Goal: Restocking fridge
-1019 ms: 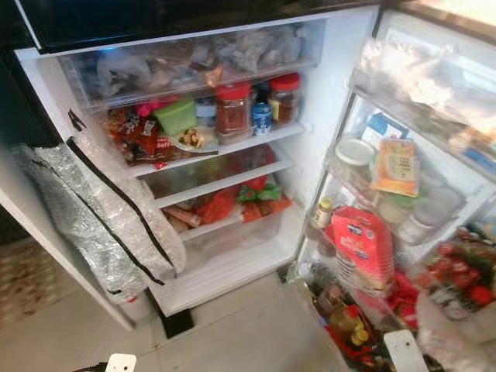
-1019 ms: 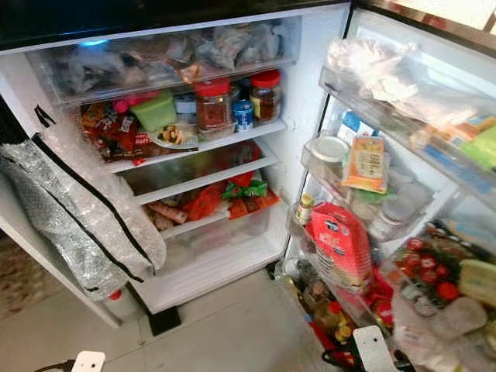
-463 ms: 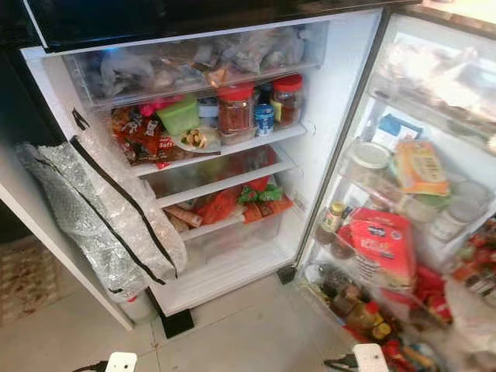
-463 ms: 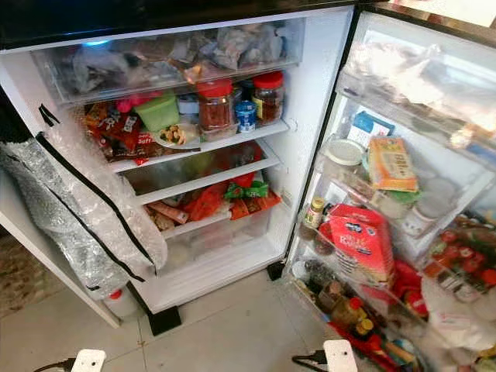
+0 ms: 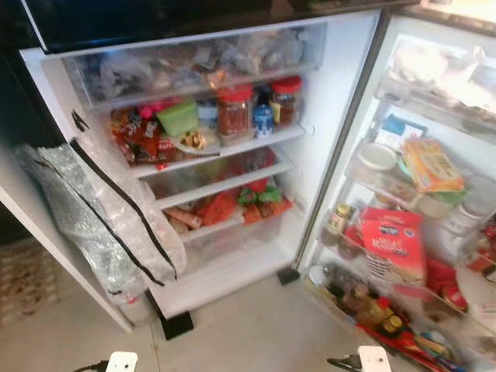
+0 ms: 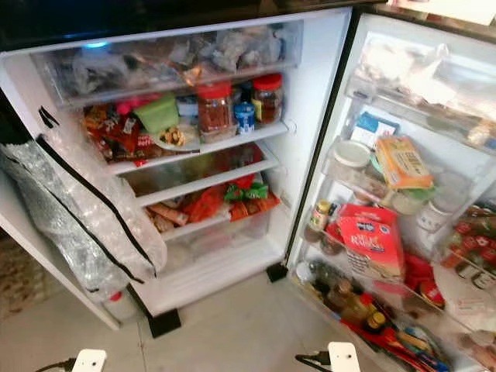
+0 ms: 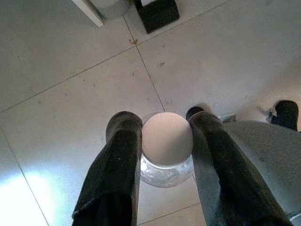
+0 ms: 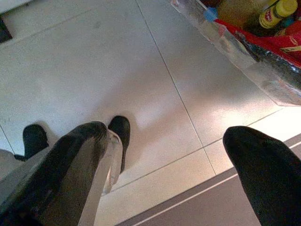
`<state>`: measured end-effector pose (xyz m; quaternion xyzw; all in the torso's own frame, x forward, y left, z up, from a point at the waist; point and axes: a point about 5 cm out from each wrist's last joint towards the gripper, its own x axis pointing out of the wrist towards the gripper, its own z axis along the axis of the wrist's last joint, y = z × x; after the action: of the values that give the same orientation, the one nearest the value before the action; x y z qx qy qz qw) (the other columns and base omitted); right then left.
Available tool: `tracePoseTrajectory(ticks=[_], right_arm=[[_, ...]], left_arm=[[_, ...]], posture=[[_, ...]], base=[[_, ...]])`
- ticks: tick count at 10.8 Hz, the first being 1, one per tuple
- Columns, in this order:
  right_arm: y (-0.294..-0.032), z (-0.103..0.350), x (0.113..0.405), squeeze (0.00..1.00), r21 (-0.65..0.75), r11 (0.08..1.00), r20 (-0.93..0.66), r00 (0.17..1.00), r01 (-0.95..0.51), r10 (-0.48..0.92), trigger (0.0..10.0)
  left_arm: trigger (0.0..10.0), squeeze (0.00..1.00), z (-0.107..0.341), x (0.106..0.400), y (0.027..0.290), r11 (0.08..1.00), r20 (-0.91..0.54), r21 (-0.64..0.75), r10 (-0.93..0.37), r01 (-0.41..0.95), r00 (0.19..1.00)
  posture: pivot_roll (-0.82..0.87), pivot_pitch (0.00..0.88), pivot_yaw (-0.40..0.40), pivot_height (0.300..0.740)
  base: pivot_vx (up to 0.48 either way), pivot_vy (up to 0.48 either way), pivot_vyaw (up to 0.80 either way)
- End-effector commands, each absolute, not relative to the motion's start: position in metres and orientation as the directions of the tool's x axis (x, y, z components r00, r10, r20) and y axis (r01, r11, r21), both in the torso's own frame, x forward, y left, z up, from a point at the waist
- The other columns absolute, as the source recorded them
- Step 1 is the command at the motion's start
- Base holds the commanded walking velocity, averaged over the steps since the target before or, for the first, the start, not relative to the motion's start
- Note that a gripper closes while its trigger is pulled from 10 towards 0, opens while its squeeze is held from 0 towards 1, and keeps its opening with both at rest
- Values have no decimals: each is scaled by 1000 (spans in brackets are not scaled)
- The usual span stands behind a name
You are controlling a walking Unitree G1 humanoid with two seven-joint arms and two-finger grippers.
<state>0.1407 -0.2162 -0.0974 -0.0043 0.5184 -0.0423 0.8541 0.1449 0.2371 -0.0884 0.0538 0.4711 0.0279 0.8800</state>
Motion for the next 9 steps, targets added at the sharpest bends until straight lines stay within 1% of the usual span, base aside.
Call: tracePoseTrajectory(ticks=[1, 6, 9], right_arm=[[-215, -97, 142, 0, -43, 996, -884, 462, 81, -75, 10000], [-215, -97, 142, 0, -27, 998, -885, 463, 60, -52, 10000], [-216, -97, 141, 0, -30, 998, -886, 460, 58, -53, 10000]], left_arm=[[10000, 0, -89, 144, 237, 994, -830, 114, 97, -3, 549], [10000, 0, -89, 144, 238, 993, -832, 115, 93, 5, 547], [10000, 0, -89, 143, 239, 992, -835, 129, 102, 13, 540]], posture=[[63, 0, -27, 740], [63, 0, -25, 740], [61, 0, -23, 740]], base=[[356, 0, 0], [352, 0, 0], [0, 0, 0]])
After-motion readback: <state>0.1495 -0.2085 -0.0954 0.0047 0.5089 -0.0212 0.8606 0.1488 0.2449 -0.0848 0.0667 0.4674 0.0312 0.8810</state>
